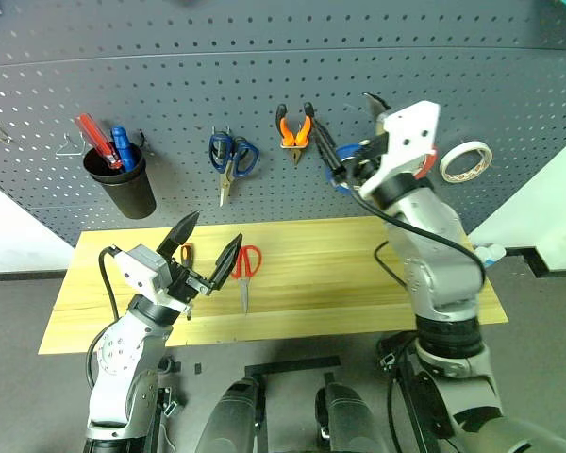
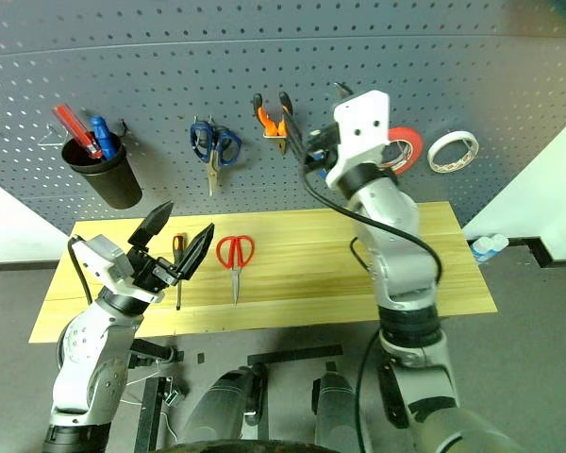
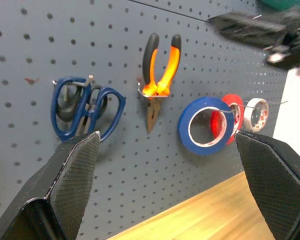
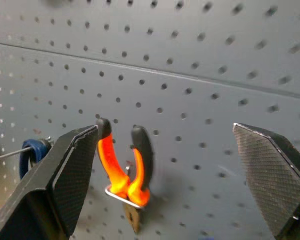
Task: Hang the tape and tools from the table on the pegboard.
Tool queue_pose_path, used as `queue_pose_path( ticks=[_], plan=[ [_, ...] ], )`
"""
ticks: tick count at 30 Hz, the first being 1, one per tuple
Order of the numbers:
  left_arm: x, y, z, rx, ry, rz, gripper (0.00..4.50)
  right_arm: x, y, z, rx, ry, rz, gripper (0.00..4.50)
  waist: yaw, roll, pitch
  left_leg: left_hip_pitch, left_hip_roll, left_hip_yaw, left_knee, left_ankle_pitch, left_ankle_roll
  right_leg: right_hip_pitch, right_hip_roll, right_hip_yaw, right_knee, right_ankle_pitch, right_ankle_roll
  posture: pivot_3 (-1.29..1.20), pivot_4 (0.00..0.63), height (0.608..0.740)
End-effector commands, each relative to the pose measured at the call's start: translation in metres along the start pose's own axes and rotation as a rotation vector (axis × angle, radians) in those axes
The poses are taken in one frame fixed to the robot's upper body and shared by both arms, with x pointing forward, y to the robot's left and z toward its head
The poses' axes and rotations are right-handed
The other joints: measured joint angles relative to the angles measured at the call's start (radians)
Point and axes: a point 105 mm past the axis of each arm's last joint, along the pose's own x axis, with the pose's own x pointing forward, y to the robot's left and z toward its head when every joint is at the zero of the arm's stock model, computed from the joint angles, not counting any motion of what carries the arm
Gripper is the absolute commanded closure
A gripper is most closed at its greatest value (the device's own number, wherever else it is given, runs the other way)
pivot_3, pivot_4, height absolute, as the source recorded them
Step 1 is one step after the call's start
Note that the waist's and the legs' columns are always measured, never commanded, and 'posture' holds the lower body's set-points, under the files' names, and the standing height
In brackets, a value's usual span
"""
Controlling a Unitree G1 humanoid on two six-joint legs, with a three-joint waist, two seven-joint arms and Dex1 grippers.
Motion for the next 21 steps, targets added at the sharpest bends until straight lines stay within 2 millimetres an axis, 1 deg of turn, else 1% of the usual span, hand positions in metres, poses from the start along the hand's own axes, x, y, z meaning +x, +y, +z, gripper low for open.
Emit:
queue_pose_path(
  ticks=[1,3,7,11,14,17,19,21],
  plan=[
    [0.0,0.007,0.004,0.032,0.004,0.036,0.0,-0.02,0.004,0.021,0.045,-0.004,0.12,0.01,0.005,0.002,-0.005,0.001,0.0,0.0,0.0,0.0,0.0,0.002,0.0,0.0,0.0,0.0,0.0,0.03,0.075,0.74],
    [0.002,0.012,0.001,0.041,0.03,0.069,0.0,-0.032,0.011,0.022,0.084,0.035,0.207,0.01,0.007,0.002,-0.008,0.004,0.0,0.0,0.0,0.0,0.0,0.005,0.0,0.0,0.0,0.0,0.0,0.03,0.074,0.74],
    [0.006,0.014,-0.011,0.061,0.117,0.082,0.0,-0.05,0.024,0.026,0.159,0.092,0.362,0.01,0.007,0.003,-0.017,0.007,0.001,-0.001,0.0,0.0,0.001,0.009,0.0,0.0,-0.001,0.0,0.0,0.02,0.077,0.74],
    [0.008,0.015,-0.019,0.045,0.186,0.105,0.0,-0.065,0.03,0.024,0.181,0.16,0.459,0.01,0.008,0.002,-0.022,0.009,0.001,0.0,0.001,-0.001,0.002,0.012,0.0,0.0,-0.003,0.0,0.0,0.01,0.084,0.74],
    [0.006,0.019,-0.04,0.04,0.333,0.149,0.0,-0.075,0.033,0.021,0.186,0.209,0.514,0.01,0.008,0.002,-0.022,0.009,0.001,0.0,0.001,-0.001,0.002,0.013,-0.001,0.0,-0.004,0.0,0.001,0.0,0.096,0.74],
    [0.004,0.022,-0.06,0.024,0.455,0.198,0.0,-0.078,0.036,0.019,0.183,0.231,0.534,0.01,0.006,0.002,-0.022,0.01,0.001,0.0,0.001,-0.001,0.002,0.013,-0.001,0.0,-0.004,0.001,0.001,0.0,0.098,0.74],
    [0.002,0.021,-0.076,-0.021,0.531,0.232,0.0,-0.079,0.037,0.018,0.184,0.237,0.533,0.01,0.007,0.002,-0.023,0.01,0.001,-0.001,0.001,-0.001,0.002,0.013,-0.001,0.0,-0.004,0.001,0.001,-0.01,0.095,0.74],
    [0.005,0.019,-0.088,-0.081,0.562,0.261,0.0,-0.079,0.038,0.017,0.186,0.242,0.53,0.01,0.008,0.002,-0.023,0.01,0.001,-0.001,0.002,-0.001,0.002,0.013,0.0,0.0,-0.004,0.001,0.001,-0.01,0.095,0.74]
  ],
)
